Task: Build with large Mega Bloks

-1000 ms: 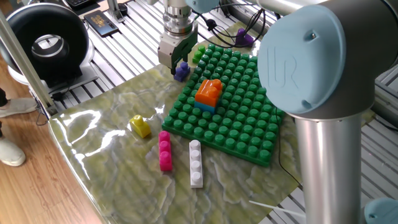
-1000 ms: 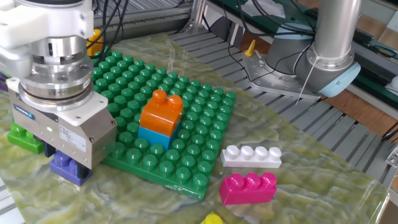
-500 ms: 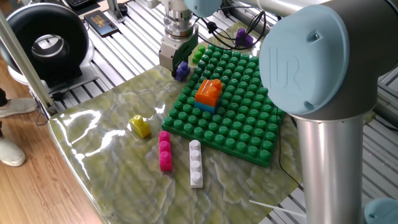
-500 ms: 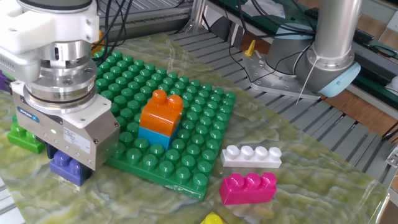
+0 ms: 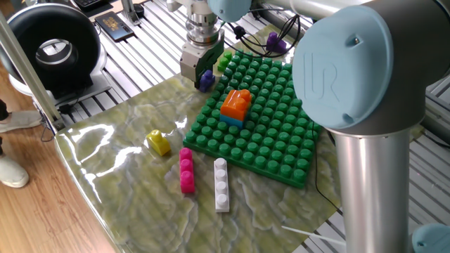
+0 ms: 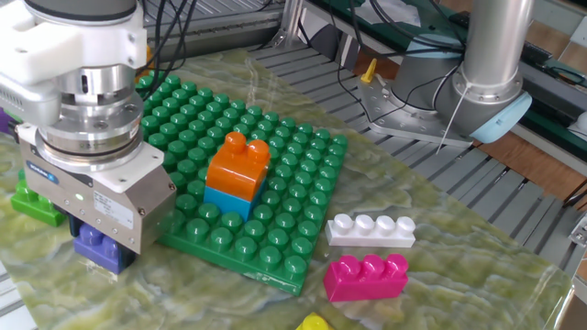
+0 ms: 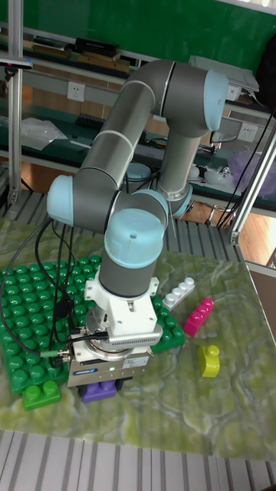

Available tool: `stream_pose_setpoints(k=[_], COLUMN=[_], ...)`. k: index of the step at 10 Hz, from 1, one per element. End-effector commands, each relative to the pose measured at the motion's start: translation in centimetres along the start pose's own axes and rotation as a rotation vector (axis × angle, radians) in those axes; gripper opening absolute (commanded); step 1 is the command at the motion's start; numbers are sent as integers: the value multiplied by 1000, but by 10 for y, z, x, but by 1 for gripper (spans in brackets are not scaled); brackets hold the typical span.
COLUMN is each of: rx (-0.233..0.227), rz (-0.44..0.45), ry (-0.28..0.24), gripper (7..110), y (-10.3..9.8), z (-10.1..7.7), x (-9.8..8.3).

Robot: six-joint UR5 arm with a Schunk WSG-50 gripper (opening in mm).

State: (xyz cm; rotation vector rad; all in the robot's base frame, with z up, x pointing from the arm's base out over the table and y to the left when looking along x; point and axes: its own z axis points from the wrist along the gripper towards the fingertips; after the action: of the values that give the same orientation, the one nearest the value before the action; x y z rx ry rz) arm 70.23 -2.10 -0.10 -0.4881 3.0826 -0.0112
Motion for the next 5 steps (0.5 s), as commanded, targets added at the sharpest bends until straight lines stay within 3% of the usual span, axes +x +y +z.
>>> stream_pose_setpoints(k=[1,5], rx=[-7,-12], rz=[5,2], ry=[-6,-6], gripper=[66,66], y=[-1,0], z=[1,2], x=[-1,-1])
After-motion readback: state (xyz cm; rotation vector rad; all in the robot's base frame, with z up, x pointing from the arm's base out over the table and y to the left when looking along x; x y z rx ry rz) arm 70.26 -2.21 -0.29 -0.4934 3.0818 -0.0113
